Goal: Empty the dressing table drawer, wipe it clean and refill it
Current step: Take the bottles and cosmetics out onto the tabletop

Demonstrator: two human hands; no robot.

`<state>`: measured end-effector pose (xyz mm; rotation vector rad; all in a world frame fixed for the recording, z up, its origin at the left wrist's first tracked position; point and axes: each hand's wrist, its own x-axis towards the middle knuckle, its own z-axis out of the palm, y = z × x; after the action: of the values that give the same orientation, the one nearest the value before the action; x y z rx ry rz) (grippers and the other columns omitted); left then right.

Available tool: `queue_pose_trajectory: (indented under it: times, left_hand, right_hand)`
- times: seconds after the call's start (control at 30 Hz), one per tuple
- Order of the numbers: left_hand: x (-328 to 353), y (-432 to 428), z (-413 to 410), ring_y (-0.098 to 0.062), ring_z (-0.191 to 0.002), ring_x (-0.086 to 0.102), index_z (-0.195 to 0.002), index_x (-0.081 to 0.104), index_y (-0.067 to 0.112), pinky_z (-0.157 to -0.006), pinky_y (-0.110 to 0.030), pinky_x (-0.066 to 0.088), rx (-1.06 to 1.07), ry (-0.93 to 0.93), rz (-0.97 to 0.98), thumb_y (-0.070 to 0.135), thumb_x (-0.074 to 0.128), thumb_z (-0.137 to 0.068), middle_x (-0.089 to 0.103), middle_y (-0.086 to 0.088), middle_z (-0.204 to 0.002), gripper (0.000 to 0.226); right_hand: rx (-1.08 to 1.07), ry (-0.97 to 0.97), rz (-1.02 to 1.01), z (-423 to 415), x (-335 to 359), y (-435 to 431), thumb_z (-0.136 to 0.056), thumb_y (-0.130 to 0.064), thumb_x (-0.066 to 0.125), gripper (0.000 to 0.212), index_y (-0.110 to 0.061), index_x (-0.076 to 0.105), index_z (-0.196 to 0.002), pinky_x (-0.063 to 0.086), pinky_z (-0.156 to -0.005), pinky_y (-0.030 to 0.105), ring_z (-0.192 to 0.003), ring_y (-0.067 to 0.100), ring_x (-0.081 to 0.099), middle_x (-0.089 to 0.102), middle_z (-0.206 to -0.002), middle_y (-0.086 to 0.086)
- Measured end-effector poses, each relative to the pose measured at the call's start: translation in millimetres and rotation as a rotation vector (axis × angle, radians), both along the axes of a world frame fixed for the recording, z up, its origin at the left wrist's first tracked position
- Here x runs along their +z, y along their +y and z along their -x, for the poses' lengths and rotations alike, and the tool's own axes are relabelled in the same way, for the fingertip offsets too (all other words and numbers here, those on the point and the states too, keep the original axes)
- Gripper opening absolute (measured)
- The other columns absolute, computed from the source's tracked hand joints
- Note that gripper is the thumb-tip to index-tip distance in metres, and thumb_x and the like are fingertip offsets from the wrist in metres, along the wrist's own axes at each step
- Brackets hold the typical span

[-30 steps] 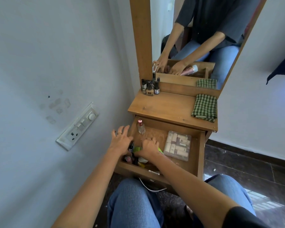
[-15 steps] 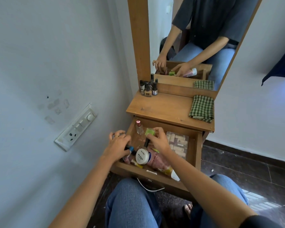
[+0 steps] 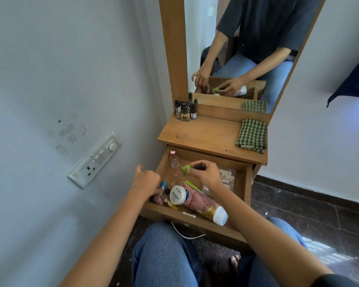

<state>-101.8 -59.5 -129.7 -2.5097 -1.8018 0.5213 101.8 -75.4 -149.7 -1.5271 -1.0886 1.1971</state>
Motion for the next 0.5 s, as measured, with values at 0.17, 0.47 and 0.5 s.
queue_pose_trajectory:
  times: [0.17,0.47,0.5]
  left_hand:
    - [3,-2,0,-0.015,-0.084,0.062,-0.083,0.062,0.021,-0.092,-0.035,0.039,0.064,-0.047,0.037,0.035,0.069,-0.081,0.065,0.002,-0.085,0.015]
    - [48,15,-10,-0.002,-0.077,0.056,-0.091,0.062,0.021,-0.058,-0.010,0.037,0.279,-0.942,-0.054,0.012,0.077,-0.074,0.061,0.009,-0.086,0.025]
    - [53,20,-14,-0.002,-0.078,0.057,-0.092,0.062,0.021,-0.060,-0.009,0.038,0.281,-1.036,-0.085,0.011,0.078,-0.074,0.061,0.009,-0.086,0.025]
  right_hand:
    - [-0.008,0.001,-0.057,-2,-1,1,-0.078,-0.016,0.075,0.014,-0.008,0.070,-0.089,0.050,-0.061,0.020,-0.071,0.009,0.062,0.070,-0.082,0.004]
    - [-0.009,0.029,-0.114,-8,16,41,-0.091,-0.025,0.062,0.016,-0.017,0.053,-0.101,0.056,-0.082,0.045,-0.101,0.023,0.061,0.060,-0.106,0.006]
    - [-0.018,0.089,-0.107,-8,23,47,-0.091,-0.022,0.061,0.014,-0.018,0.050,-0.100,0.057,-0.082,0.047,-0.103,0.025,0.061,0.059,-0.109,0.008]
